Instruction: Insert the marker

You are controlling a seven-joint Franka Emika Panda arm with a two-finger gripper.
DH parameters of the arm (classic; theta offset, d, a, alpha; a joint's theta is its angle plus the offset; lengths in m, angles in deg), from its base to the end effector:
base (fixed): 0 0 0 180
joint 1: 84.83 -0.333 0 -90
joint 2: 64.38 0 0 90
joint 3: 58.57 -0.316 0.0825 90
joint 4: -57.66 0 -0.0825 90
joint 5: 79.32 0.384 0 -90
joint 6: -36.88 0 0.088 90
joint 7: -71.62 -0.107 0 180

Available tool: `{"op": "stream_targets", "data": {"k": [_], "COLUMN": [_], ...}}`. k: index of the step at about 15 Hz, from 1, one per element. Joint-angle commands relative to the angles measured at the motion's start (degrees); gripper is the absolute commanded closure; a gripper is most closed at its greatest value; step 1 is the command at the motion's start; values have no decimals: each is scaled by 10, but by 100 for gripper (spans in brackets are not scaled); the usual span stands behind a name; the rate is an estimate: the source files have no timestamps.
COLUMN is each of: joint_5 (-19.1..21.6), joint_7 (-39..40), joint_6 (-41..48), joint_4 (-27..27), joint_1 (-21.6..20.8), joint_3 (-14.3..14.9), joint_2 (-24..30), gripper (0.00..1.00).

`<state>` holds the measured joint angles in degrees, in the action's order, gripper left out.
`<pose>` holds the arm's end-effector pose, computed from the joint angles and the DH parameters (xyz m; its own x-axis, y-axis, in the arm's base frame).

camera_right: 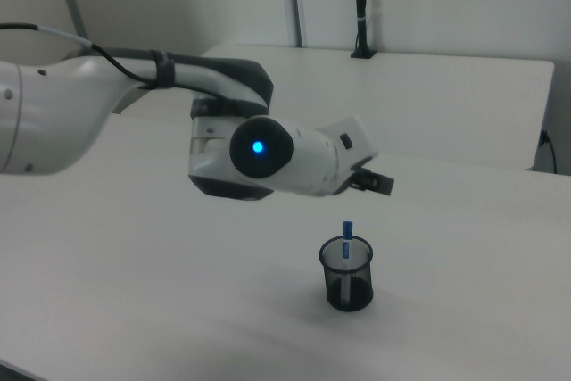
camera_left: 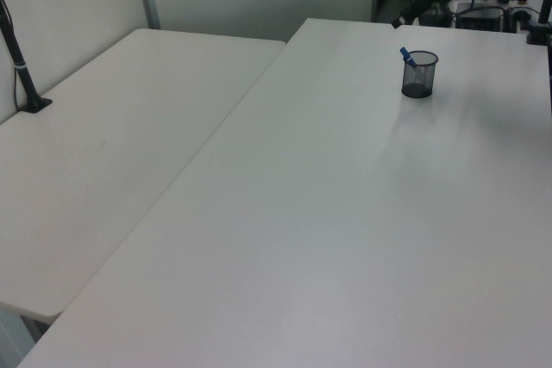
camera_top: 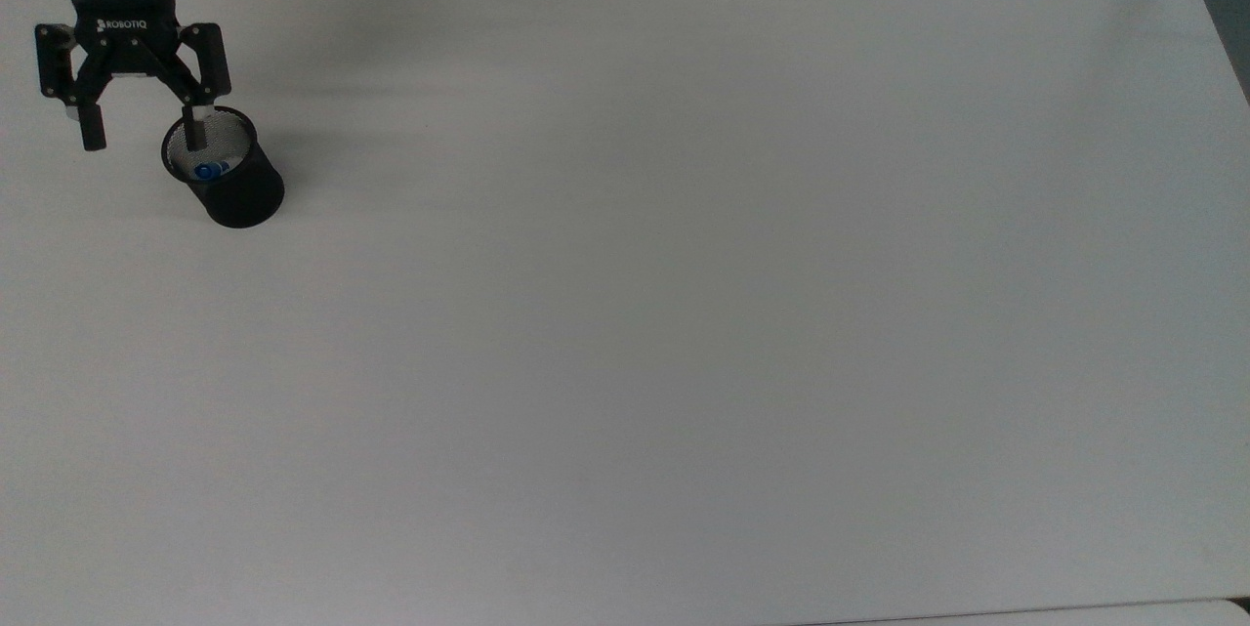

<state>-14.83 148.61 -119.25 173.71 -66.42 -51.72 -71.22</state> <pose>0.5360 -0.2877 0.4396 0.6484 -0.0349 0.7605 0.0041 -0.9988 -0.0493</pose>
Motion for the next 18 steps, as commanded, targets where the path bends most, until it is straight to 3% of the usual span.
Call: {"op": "stream_targets", "data": {"k": [1, 8, 13, 15, 18], "joint_5": [4, 1, -8, -22, -69], "joint_7": [-74, -102, -103, -105, -136], "joint_6": [36, 38, 110, 134, 211], "joint_4": [10, -4, -36, -41, -71], "joint_1": [-8, -7, 7, 11, 11], "joint_3": [-2, -10, -1, 2, 32], "joint_2": [45, 60, 56, 57, 54], "gripper": [0, 0, 0, 0, 0]}}
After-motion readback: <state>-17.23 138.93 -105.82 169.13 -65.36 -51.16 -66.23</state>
